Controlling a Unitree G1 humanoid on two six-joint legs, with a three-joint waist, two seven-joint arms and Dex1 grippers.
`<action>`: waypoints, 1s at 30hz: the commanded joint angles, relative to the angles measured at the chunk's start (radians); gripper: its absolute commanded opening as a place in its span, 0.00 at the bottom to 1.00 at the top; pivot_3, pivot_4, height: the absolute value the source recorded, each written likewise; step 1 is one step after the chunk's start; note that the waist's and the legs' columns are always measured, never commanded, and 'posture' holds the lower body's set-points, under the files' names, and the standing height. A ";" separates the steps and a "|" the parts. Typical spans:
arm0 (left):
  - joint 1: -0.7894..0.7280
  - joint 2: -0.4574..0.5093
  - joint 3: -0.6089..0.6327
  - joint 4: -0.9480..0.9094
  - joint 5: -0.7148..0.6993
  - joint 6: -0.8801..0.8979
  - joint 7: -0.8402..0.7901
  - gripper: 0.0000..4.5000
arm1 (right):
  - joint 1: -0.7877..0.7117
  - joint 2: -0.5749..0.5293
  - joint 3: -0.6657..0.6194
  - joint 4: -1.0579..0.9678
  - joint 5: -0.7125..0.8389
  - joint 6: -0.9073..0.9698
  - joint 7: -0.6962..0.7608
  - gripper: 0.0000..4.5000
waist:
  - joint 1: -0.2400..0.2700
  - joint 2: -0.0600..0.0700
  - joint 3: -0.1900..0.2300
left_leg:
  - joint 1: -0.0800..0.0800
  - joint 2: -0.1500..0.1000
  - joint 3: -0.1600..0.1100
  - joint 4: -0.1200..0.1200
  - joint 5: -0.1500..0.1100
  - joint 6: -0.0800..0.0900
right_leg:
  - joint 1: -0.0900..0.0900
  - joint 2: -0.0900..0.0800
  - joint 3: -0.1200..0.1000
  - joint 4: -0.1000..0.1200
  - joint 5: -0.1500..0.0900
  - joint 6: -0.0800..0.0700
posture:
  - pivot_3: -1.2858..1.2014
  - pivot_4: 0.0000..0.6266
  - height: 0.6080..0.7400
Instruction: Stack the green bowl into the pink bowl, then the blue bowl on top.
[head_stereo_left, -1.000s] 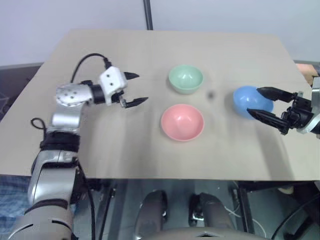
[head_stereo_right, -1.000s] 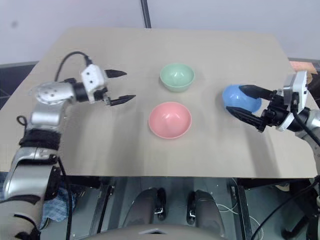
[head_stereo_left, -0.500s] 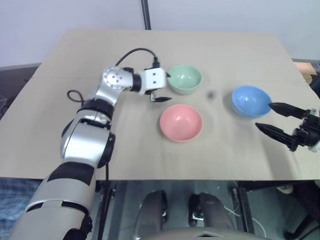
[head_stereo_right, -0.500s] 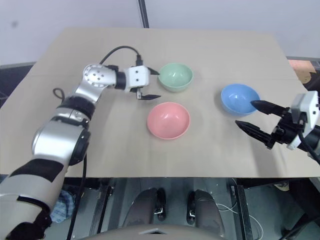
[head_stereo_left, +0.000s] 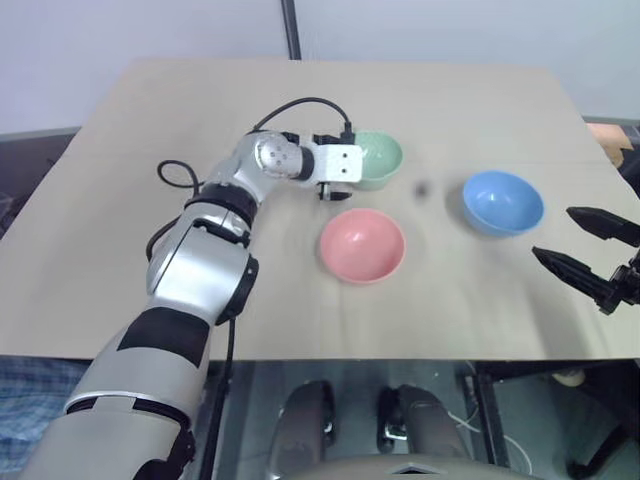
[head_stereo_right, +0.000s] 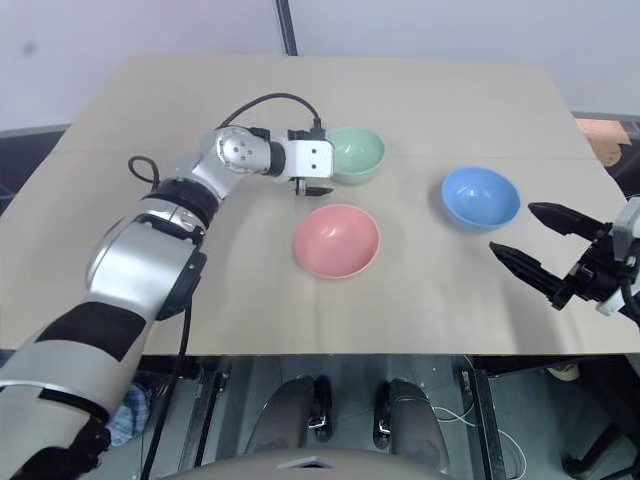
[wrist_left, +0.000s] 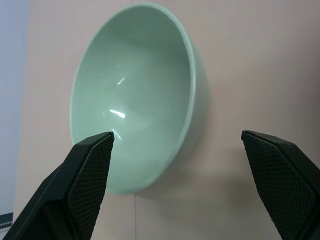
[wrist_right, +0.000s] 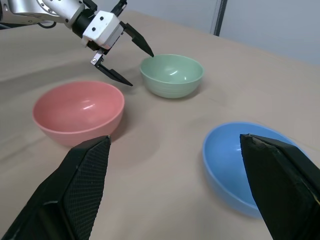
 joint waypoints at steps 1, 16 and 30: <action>-0.037 -0.019 -0.002 0.000 0.014 0.021 0.025 0.96 | 0.012 -0.001 -0.055 -0.028 0.018 -0.013 -0.006 1.00 | 0.000 0.000 0.000 | 0.000 0.000 0.000 0.000 0.000 0.000 | 0.000 0.000 0.000 0.000 0.000 0.000 | 0.52 0.24 1.00; -0.038 -0.053 -0.004 0.009 0.059 0.044 0.038 0.13 | 0.053 -0.004 -0.082 -0.044 0.031 -0.009 -0.012 1.00 | 0.000 0.000 0.000 | 0.000 0.000 0.000 0.000 0.000 0.000 | 0.000 -0.001 0.000 0.000 0.000 0.000 | 0.52 0.24 1.00; -0.110 -0.049 0.032 -0.020 0.018 -0.082 -0.067 0.00 | 0.071 -0.007 -0.088 -0.047 0.033 -0.012 -0.013 1.00 | 0.000 -0.001 0.001 | 0.000 0.000 0.000 0.000 0.000 0.000 | 0.000 -0.001 0.000 0.000 0.000 0.000 | 0.52 0.24 1.00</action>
